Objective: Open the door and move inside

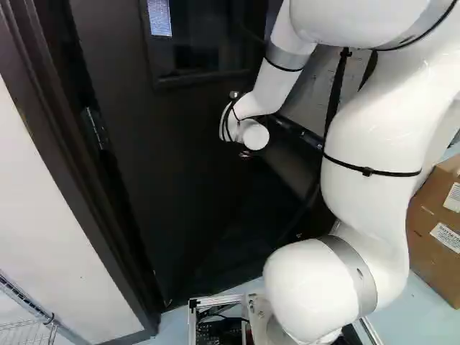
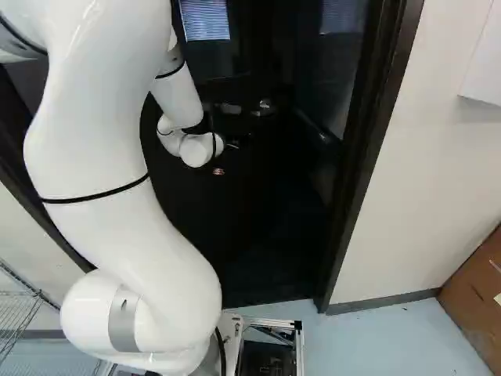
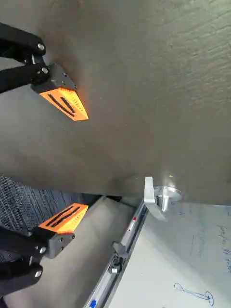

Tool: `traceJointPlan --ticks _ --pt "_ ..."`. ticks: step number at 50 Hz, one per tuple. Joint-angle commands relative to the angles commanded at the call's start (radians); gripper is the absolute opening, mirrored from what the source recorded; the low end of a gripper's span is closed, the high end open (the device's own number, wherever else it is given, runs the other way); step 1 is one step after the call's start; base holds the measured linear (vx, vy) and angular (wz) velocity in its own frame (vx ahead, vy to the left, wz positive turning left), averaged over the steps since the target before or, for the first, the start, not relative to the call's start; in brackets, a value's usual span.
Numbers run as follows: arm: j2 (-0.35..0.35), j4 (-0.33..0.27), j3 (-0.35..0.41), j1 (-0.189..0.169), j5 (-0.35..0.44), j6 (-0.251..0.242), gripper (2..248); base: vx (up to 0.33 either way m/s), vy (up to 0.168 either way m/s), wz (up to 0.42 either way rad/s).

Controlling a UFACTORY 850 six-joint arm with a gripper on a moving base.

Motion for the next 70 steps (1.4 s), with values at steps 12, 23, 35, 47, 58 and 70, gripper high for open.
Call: traceJointPlan --ticks 12,23,35,47,58,70 --pt "-0.023 -0.019 -0.026 0.031 0.0 0.0 247 0.0 0.0 0.0" --pt "-0.045 -0.037 -0.052 0.059 0.0 0.0 247 0.0 0.0 0.0" --pt "-0.07 -0.056 -0.08 0.088 0.0 0.0 247 0.0 0.0 0.0" --pt "-0.096 -0.076 -0.111 0.117 0.0 0.0 247 0.0 0.0 0.0" --pt "-0.121 -0.093 -0.141 0.142 0.0 0.0 247 0.0 0.0 0.0" --pt "-0.149 -0.112 -0.175 0.169 0.0 0.0 247 0.0 0.0 0.0"
